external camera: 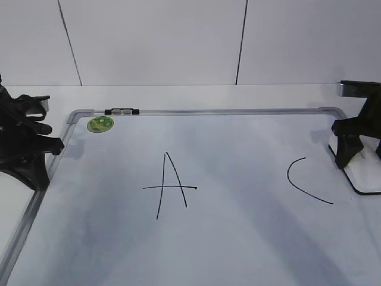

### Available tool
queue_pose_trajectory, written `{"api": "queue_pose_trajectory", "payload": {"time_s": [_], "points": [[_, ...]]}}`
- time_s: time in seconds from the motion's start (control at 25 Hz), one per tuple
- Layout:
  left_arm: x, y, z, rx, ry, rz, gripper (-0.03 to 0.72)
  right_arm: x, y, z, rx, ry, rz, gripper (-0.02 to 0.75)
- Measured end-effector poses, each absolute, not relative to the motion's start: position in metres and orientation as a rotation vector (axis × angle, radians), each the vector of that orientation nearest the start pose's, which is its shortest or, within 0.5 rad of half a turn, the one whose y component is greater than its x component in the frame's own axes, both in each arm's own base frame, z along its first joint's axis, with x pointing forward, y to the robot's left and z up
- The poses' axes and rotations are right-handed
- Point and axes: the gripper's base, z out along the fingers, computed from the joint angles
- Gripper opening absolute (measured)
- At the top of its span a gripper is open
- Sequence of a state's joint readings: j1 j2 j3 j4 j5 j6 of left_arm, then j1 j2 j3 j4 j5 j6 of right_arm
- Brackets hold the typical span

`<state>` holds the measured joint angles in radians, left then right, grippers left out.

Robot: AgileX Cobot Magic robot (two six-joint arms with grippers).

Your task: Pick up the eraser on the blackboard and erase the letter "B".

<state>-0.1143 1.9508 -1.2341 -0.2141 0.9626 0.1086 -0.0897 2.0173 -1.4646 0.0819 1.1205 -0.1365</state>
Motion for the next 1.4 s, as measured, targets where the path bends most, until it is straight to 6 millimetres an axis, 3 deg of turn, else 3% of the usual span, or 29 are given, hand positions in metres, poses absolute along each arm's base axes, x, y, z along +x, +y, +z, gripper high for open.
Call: {"api": "queue_pose_trajectory", "payload": {"time_s": [0.68,1.0,1.2,1.4], "points": [[0.351,-0.056,0.151,0.155,3.147,-0.275,0.048,0.389,-0.028,0.188,0.013,3.184,0.121,0.611],[0.351,-0.056,0.151,0.155,3.147,-0.275,0.048,0.401,-0.029,0.208,0.019,3.112,0.109,0.610],[0.351,-0.056,0.151,0.155,3.147,-0.275,0.048,0.401,-0.027,0.211,0.017,3.104,0.114,0.610],[0.351,-0.056,0.151,0.155,3.147,-0.275,0.048,0.396,-0.026,0.231,0.025,3.055,0.113,0.609]]}}
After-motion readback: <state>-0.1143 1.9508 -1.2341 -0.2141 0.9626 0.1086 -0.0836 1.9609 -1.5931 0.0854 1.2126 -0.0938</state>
